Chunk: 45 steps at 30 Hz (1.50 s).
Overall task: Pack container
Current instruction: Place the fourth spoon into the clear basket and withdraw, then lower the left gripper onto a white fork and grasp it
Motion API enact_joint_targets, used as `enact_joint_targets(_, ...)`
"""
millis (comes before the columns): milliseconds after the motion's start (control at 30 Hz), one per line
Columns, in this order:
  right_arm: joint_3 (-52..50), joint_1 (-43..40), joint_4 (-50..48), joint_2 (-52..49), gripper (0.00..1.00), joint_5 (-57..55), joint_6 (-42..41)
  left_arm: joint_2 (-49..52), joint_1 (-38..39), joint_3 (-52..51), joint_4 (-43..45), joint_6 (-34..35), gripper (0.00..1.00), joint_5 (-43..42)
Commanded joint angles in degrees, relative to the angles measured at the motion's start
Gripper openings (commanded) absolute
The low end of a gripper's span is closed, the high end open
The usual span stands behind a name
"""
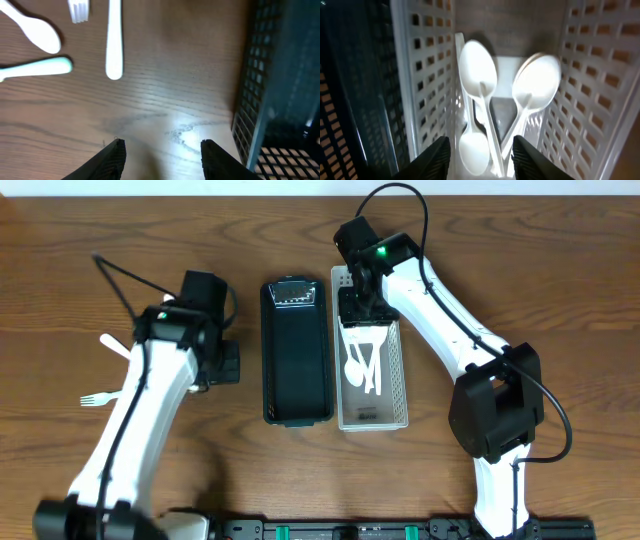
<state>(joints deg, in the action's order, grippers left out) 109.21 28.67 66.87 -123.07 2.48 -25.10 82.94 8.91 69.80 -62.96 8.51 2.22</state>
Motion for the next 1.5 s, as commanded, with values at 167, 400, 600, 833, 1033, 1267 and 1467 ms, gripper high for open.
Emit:
enact_joint_targets(167,3.7,-5.2,-0.8,0.0,0.46,-1.0,7.4,-18.8,0.2,0.4,-2.4,-6.9,0.71,1.6)
enact_joint_targets(400,16.5,-17.3,4.6,0.0,0.47,-1.0,9.1,-22.1,-6.0,0.4,5.8,-8.3,0.91,5.1)
enact_joint_targets(600,25.2,-26.6,11.6,0.1,0.48,-0.8,10.0,-9.5,-11.8,0.4,11.3,-15.3,0.95,4.9)
enact_joint_targets(833,26.2,-31.0,16.6,0.1,0.45,-0.6,12.9,7.5,-13.1,0.4,17.3,-23.1,0.96,4.8)
enact_joint_targets(1033,26.2,-30.8,16.9,0.1,0.41,-0.6,14.5,17.6,-13.1,0.4,22.0,-23.5,0.89,0.4)
enact_joint_targets(1267,26.2,-30.8,17.8,0.1,0.37,-0.7,14.5,24.5,-13.1,0.4,25.8,-23.4,0.89,-2.1)
enact_joint_targets(1467,26.2,-30.8,18.0,0.1,0.34,-1.0,14.5,28.6,-13.1,0.4,26.2,-23.5,0.89,-2.1)
